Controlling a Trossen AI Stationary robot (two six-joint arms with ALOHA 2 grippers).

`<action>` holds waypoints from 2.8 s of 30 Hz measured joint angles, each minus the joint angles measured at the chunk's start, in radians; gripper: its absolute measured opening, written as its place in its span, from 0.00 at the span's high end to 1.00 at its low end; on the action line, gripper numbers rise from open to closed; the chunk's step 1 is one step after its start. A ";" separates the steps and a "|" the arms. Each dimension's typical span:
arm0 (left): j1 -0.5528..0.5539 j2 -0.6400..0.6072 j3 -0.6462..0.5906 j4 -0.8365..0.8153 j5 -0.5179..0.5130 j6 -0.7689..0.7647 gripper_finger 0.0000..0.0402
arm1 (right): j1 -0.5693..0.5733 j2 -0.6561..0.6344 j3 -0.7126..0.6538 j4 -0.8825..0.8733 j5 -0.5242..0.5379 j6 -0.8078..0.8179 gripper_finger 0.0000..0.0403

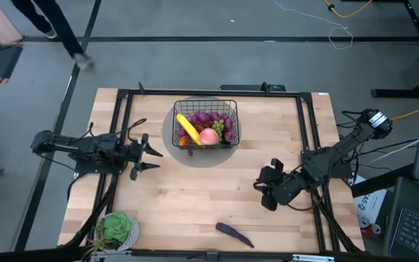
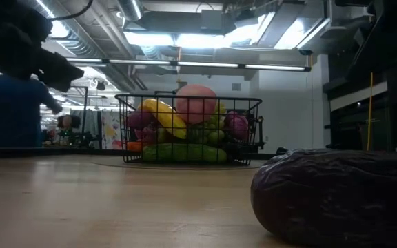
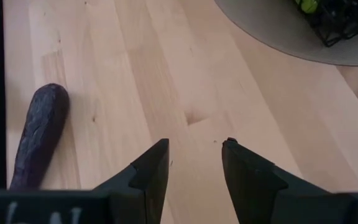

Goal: Build produce basket
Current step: Put the purple eggplant into the wire basket

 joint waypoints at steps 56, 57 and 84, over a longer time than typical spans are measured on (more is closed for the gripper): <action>0.000 -0.071 -0.016 0.035 -0.020 -0.018 0.50 | 0.073 0.706 0.965 -0.267 -0.102 -0.101 0.76; 0.000 -0.071 -0.016 0.035 -0.021 -0.018 0.50 | 0.073 0.726 0.985 -0.276 -0.143 -0.081 0.76; 0.000 -0.071 -0.017 0.035 -0.031 -0.018 0.50 | 0.067 0.971 0.999 -0.346 -0.345 0.203 0.38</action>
